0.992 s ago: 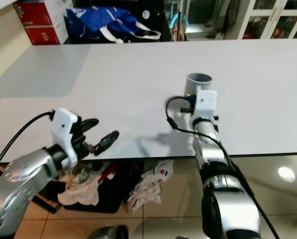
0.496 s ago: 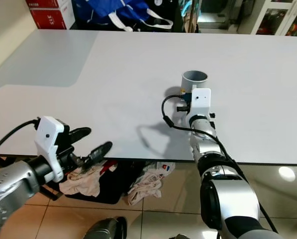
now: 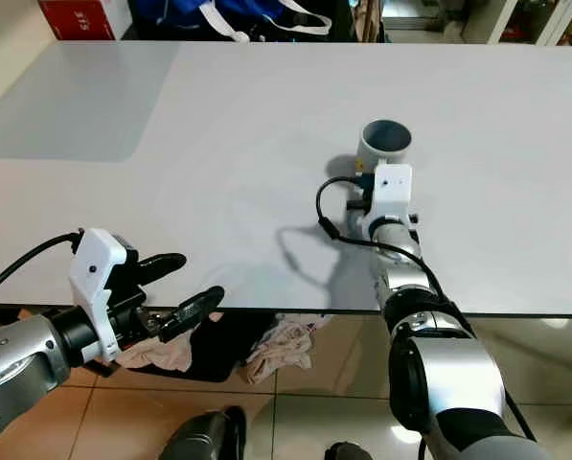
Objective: Setting the table
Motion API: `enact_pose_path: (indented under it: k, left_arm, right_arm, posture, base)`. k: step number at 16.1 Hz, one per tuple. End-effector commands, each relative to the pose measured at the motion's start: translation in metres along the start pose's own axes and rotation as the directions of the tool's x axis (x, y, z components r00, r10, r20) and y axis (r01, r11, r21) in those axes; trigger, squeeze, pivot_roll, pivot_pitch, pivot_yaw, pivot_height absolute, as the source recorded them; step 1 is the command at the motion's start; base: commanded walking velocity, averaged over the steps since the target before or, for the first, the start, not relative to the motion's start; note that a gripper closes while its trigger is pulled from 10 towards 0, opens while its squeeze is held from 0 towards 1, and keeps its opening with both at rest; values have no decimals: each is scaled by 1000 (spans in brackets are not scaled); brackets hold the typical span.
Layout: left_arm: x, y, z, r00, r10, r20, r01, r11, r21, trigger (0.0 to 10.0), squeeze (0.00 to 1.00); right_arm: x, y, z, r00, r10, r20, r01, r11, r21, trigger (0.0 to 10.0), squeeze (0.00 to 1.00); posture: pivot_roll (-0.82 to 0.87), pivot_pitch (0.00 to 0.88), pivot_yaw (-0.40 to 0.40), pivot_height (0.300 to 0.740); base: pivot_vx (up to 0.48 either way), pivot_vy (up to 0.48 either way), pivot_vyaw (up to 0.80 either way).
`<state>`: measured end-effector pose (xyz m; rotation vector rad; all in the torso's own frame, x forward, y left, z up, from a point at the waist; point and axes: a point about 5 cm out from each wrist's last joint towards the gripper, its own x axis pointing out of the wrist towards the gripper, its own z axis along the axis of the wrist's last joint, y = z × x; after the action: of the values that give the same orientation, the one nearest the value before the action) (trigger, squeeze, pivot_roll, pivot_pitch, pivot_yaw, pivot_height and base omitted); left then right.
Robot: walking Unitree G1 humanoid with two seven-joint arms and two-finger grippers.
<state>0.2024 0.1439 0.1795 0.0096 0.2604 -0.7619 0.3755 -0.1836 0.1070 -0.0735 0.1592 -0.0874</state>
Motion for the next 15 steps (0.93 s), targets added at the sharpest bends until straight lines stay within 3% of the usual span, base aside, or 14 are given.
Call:
enact_pose_path:
  k: [1,6,15]
  left_arm:
    - [-1,-5,1,1000,-19,-1,19,1000,-1,10000,0]
    - [5,-7,0,1000,-22,11,22,999,-23,10000,0]
    - [28,3,6,998,-33,60,34,999,-16,10000,0]
  right_arm:
    - [-5,0,-19,996,-6,-86,6,1000,2,10000,1000]
    - [-5,-4,-19,996,-16,-93,16,1000,2,10000,1000]
    - [1,-4,2,1000,-7,-15,6,1000,-19,10000,1000]
  posture:
    - [254,191,59,740]
    - [225,183,50,740]
    - [168,104,34,740]
  base:
    - [0,0,0]
    - [0,0,0]
    - [0,0,0]
